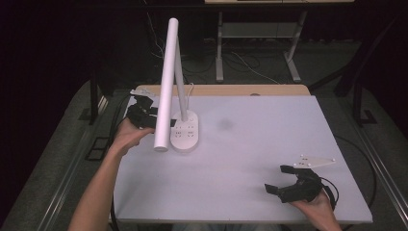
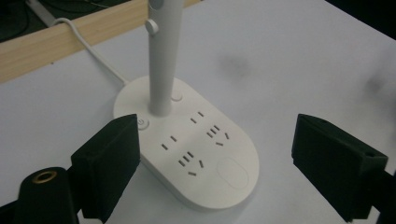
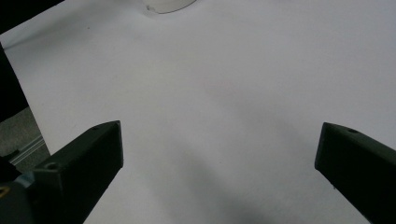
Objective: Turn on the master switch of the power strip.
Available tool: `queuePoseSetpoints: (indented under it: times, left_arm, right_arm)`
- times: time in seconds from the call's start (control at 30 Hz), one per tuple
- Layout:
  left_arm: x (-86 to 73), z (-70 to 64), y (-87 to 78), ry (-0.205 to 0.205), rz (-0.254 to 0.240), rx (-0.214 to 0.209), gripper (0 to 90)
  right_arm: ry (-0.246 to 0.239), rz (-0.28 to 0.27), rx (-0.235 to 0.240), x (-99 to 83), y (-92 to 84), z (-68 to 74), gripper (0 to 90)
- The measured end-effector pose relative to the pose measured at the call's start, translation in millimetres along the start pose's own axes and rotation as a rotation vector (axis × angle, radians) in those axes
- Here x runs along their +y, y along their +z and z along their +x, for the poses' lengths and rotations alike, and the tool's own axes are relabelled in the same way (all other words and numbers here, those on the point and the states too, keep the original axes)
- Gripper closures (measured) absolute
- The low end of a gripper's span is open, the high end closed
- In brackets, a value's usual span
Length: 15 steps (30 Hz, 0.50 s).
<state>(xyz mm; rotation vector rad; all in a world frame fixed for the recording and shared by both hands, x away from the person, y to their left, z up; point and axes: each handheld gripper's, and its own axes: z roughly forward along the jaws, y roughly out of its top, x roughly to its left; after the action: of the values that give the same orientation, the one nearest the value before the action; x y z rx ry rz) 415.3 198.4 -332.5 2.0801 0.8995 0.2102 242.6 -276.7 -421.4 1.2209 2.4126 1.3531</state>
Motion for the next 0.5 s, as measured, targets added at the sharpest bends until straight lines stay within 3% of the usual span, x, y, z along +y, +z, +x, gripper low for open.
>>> queuePoseSetpoints:
  times: [0.33, 0.5]
  left_arm:
    - [3.7, 10.8, 4.3, -0.026, -0.025, 0.031, 21.7]
    - [3.1, 17.2, 8.4, -0.074, -0.051, 0.039, 24.0]
  right_arm:
    - [-0.003, -0.002, 0.0, -0.1, 0.2, -1.0, 0.5]
    - [-0.004, -0.003, -0.001, -0.1, -0.1, -1.4, 0.6]
